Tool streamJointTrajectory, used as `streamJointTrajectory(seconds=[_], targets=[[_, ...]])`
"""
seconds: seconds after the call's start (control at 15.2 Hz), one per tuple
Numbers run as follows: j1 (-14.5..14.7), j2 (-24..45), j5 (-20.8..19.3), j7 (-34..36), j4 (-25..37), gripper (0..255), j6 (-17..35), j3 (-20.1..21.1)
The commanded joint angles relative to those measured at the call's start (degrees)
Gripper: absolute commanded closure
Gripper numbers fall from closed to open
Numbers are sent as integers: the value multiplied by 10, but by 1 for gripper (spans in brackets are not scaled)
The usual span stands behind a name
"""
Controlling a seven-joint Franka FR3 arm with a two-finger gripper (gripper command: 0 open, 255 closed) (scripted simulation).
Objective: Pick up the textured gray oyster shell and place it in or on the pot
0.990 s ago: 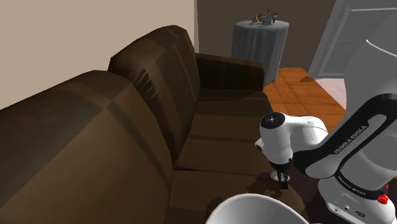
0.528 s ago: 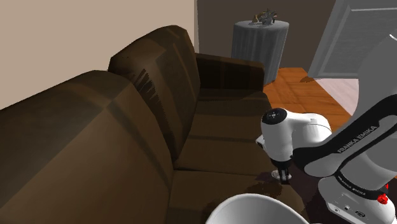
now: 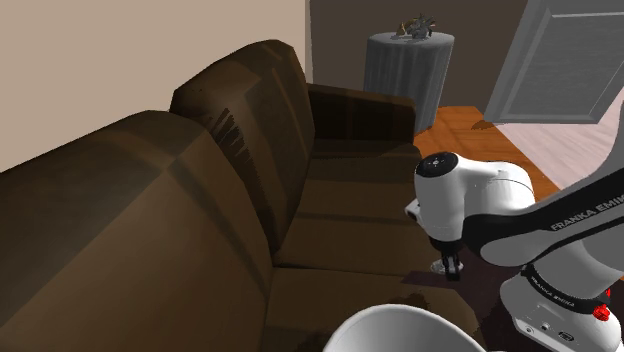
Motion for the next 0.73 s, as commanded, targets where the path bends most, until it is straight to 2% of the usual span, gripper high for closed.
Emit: streamJointTrajectory(seconds=[0.0,0.66], targets=[[10,-29,5,-7,4,255,-33,-11],[33,-136,-3,-28,31,255,-165,-56]])
